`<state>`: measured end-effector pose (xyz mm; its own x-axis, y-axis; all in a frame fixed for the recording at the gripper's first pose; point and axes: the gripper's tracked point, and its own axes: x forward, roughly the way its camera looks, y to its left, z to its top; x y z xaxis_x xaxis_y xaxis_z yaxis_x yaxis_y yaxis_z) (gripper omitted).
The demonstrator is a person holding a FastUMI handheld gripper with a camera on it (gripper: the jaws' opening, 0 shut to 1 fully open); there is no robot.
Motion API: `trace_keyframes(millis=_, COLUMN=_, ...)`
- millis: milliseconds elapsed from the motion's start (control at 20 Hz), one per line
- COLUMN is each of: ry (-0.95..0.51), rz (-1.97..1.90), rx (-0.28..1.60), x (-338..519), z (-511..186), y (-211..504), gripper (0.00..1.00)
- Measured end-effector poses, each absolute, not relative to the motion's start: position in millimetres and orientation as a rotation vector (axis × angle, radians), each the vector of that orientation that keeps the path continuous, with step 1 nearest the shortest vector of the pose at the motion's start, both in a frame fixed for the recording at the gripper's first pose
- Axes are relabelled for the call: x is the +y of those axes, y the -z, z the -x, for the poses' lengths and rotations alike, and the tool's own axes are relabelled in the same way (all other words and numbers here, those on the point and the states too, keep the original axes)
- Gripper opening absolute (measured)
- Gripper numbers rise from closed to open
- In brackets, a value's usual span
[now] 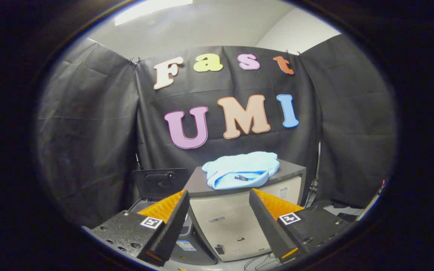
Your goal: Put the clothes into the washing machine and then close the washing machine lid.
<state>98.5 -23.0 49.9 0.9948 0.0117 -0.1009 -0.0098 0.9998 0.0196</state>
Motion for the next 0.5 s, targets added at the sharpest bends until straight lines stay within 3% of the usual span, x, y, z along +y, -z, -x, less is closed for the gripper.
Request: trace_keyframes(millis=500, ry=0.004, rz=-0.004, rx=0.246, x=-37.4, z=-238.4, y=-89.7, gripper=0.96)
